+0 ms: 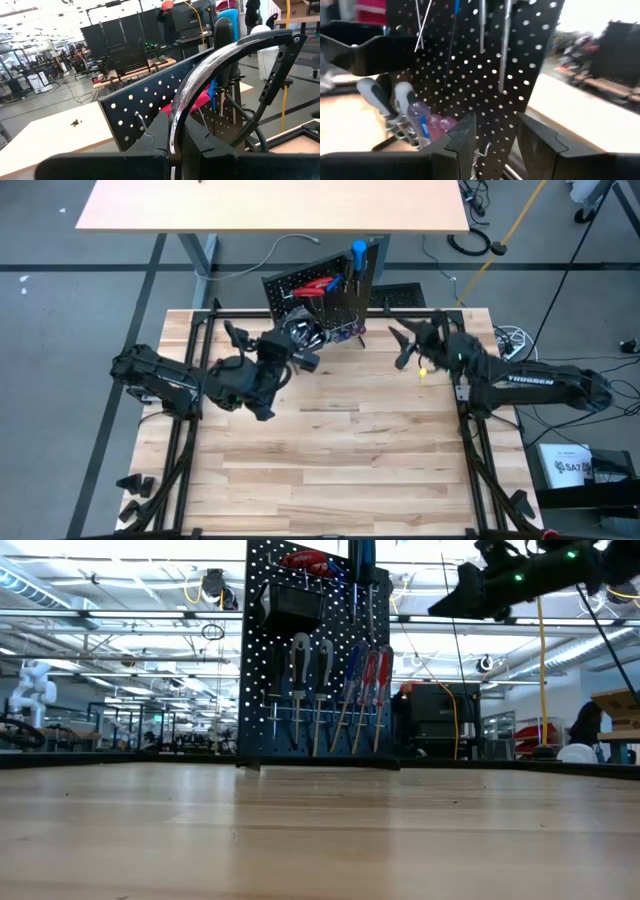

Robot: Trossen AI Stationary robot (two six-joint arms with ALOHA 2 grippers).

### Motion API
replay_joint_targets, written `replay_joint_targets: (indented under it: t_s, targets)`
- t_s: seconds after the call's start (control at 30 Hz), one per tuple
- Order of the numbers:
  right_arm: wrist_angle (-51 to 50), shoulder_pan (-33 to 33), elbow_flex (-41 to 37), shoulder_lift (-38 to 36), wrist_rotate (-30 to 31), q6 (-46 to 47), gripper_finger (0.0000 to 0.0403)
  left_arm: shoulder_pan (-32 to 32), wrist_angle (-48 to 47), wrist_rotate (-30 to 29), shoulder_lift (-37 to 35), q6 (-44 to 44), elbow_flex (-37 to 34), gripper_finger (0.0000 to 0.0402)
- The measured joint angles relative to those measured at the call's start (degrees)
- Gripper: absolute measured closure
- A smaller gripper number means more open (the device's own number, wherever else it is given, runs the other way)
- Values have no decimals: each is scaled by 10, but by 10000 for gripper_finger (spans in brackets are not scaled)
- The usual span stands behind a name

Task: Hang tools onto peg board
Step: Put the safety glass into the black bin on the pegboard

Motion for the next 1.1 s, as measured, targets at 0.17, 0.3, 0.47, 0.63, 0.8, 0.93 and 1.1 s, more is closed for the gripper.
replay_joint_targets:
  t_s: [0.17, 0.3, 0.47, 0.63, 0.8, 0.93, 1.1]
  targets:
    - [-103, -135, 89, 34, -227, 6, 275, -12, 0, 0, 0, 7, 0, 385]
    - [-79, -277, 105, 80, -366, 47, 275, -29, -3, 0, -7, 21, 0, 385]
    - [89, -420, 105, 207, -682, 100, 287, -39, -46, 0, -32, 29, 0, 385]
    - [190, -460, 158, 342, -846, 98, 303, -19, -100, 1, -69, -1, -16, 385]
    - [139, -476, 284, 460, -925, 91, 304, -12, -110, 0, -108, -33, -56, 385]
    - [54, -486, 371, 526, -971, 69, 305, -15, -110, 0, -125, -46, -80, 385]
    - [9, -490, 414, 564, -1045, 35, 305, -24, -111, 0, -129, -46, -86, 385]
